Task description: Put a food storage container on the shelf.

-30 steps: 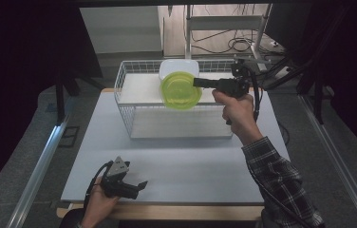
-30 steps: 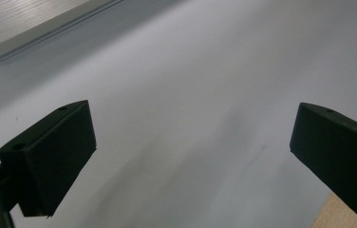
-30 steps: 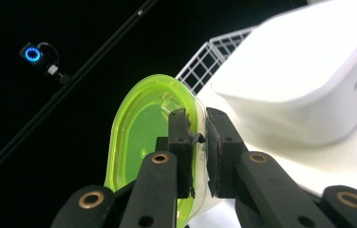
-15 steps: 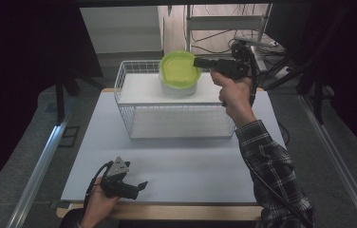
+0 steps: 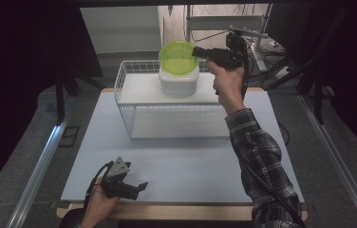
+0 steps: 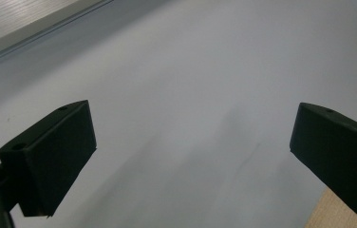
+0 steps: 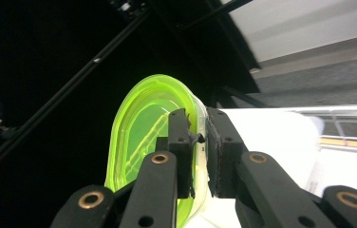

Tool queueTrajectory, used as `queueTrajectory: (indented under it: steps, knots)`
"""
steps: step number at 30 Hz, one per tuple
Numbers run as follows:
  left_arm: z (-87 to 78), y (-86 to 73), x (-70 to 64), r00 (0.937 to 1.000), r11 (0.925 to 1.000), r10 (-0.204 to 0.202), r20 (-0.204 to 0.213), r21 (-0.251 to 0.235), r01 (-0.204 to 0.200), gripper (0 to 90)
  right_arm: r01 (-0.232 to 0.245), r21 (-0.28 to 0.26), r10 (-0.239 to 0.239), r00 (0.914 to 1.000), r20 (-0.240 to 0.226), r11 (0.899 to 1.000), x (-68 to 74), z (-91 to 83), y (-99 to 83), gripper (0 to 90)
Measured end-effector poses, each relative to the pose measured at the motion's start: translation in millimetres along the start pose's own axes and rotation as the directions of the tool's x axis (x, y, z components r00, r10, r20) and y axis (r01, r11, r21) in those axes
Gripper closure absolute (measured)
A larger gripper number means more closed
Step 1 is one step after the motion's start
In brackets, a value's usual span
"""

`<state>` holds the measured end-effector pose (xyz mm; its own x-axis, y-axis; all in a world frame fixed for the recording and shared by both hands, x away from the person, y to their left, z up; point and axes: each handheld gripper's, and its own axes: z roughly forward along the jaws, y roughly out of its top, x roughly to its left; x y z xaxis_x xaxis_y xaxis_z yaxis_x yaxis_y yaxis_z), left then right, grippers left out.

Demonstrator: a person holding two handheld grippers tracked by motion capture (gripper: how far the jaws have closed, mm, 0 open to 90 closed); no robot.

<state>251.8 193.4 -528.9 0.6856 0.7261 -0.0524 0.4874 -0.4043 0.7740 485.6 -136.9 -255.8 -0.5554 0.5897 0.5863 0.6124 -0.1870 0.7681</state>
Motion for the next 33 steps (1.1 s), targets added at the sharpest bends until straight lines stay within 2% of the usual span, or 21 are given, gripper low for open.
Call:
queueTrajectory:
  steps: [8, 13, 17, 19, 23, 29, 33]
  knots:
    - [0.8, -0.2, -0.4, 1.0, 1.0, 0.003, 0.002, 0.005, -0.003, 1.2, -0.023, 0.001, 0.023, 0.9984, 0.052, 1.0, -3.1, 8.0, 1.0, 81.5]
    - [1.3, -0.2, -0.4, 1.0, 1.0, 0.002, 0.003, 0.008, -0.002, 1.2, -0.05, 0.001, 0.05, 0.9971, 0.058, 0.999, -5.1, 10.0, 1.3, 80.9]
    - [1.8, -0.2, -0.8, 1.0, 0.9999, 0.004, 0.004, 0.012, -0.004, 1.2, -0.029, 0.002, 0.029, 0.9942, 0.103, 1.0, -1.2, 13.4, 2.5, 79.3]
    - [1.8, -0.2, -1.1, 1.0, 0.9999, 0.003, 0.005, 0.013, -0.003, 1.2, -0.004, 0.003, 0.003, 0.9894, 0.145, 1.0, 1.6, 15.9, 3.1, 77.7]
    - [2.0, -0.4, -0.9, 1.0, 0.9999, 0.003, 0.007, 0.014, -0.003, 1.2, 0.012, 0.002, -0.013, 0.9821, 0.188, 1.0, 3.7, 19.6, 3.8, 73.8]
    - [2.7, -0.5, -1.4, 0.9999, 0.9998, 0.006, 0.011, 0.02, -0.006, 1.2, 0.03, 0.022, -0.035, 0.9724, 0.231, 0.999, 3.0, 24.0, 3.4, 70.3]
    - [2.8, -0.5, -1.4, 0.9999, 0.9998, 0.006, 0.011, 0.021, -0.006, 1.2, 0.03, 0.015, -0.033, 0.9734, 0.227, 0.999, 0.8, 24.8, 2.7, 70.2]
